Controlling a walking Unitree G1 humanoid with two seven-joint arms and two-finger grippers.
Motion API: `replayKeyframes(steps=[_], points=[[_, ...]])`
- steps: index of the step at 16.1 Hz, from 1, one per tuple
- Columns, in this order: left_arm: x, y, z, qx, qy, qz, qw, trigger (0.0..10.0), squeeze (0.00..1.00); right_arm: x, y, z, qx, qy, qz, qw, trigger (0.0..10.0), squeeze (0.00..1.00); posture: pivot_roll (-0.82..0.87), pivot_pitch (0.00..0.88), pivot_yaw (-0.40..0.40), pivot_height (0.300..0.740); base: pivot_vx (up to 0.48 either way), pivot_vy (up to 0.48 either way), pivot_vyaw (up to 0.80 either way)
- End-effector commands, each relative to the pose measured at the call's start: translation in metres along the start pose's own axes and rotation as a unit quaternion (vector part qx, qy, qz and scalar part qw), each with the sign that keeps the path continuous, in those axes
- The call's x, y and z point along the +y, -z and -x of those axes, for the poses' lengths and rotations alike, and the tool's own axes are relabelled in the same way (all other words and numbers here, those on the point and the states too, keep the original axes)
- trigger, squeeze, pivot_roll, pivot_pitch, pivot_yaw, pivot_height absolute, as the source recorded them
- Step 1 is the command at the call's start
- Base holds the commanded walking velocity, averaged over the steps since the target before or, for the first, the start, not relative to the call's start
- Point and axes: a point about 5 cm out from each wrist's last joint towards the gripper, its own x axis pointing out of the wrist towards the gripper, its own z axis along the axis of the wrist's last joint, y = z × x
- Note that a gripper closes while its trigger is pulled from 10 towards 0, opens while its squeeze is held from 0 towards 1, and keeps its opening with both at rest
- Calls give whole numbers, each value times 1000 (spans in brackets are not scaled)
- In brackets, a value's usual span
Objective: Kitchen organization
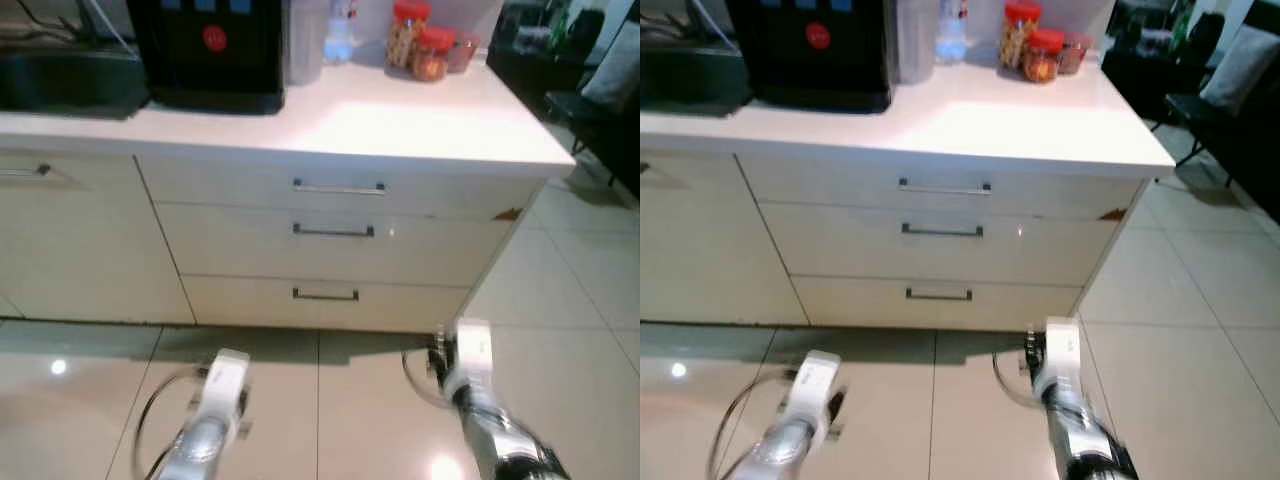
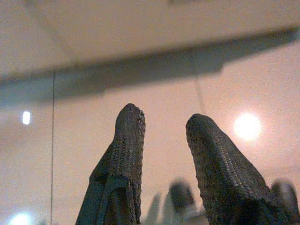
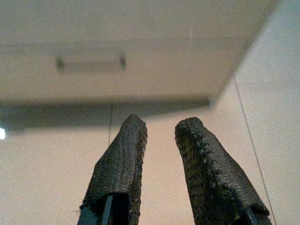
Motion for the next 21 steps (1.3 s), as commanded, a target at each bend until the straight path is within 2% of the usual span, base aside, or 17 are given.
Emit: replayKeyframes(steps=[1,3,5,7,15,21], points=[[0,11,3,18,-1,18,1000,10000,0,-9,27,9,63,5,16,998,10000,0,154,10,-37,717,0,0,0],[2,21,6,37,-7,28,999,10000,0,-13,42,16,91,12,17,996,10000,0,157,10,-38,717,0,0,0],[7,37,11,61,-16,38,997,10000,0,-19,61,26,125,28,-20,992,10000,0,152,6,-36,717,0,0,0],[7,41,13,65,-12,34,997,10000,0,-17,69,29,142,14,-25,989,10000,0,153,5,-37,717,0,0,0],[9,53,18,83,-21,58,995,10000,0,-14,80,35,162,0,-19,987,10000,0,156,0,-35,717,0,0,0],[5,58,20,92,-7,52,994,10000,0,-11,83,36,163,-7,-15,986,10000,0,141,0,-19,717,0,0,0]])
